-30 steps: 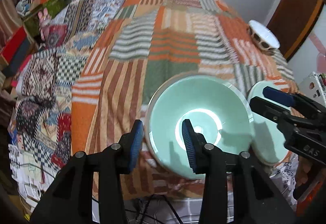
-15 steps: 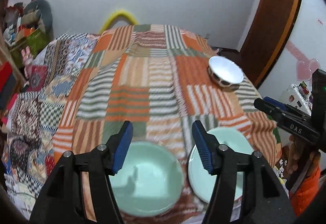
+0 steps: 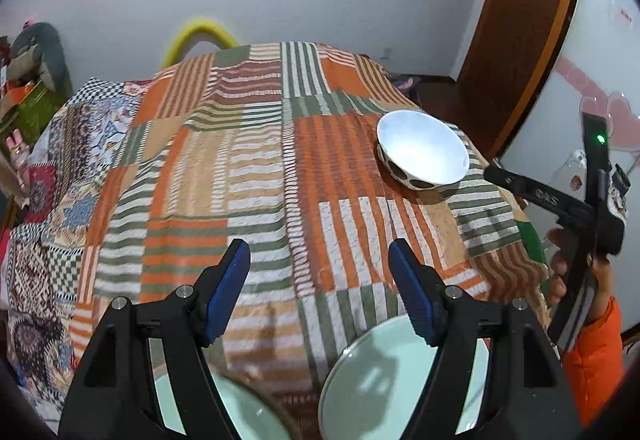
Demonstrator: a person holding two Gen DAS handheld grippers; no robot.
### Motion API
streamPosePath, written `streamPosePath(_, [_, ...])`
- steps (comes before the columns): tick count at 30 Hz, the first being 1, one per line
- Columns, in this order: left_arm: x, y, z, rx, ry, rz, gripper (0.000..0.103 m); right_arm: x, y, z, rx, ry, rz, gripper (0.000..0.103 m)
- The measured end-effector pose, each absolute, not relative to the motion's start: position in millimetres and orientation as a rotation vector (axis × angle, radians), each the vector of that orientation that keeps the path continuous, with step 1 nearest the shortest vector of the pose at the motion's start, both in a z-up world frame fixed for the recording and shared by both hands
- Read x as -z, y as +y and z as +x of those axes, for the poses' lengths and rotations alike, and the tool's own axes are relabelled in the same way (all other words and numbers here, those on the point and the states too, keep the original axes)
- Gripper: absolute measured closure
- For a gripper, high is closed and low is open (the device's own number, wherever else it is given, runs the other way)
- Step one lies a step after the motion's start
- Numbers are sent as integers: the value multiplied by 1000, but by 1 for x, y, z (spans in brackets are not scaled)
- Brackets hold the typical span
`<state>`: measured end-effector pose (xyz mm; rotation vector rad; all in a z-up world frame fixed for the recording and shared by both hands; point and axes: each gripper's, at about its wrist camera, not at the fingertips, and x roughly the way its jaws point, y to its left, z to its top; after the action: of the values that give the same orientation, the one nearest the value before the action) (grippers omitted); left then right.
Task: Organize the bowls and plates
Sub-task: 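Move both tools to the white spotted bowl rim and close them on it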
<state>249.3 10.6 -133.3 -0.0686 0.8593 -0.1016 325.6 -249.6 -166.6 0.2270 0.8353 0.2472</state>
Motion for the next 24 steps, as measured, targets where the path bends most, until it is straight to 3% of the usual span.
streamPosePath(10, [168,-8,297,114,922,-44,32,213,-254,394,-235,985,293,83])
streamPosePath(24, [194,-13,324,97,980,-107,32,215,-234,365,-370,982,166,84])
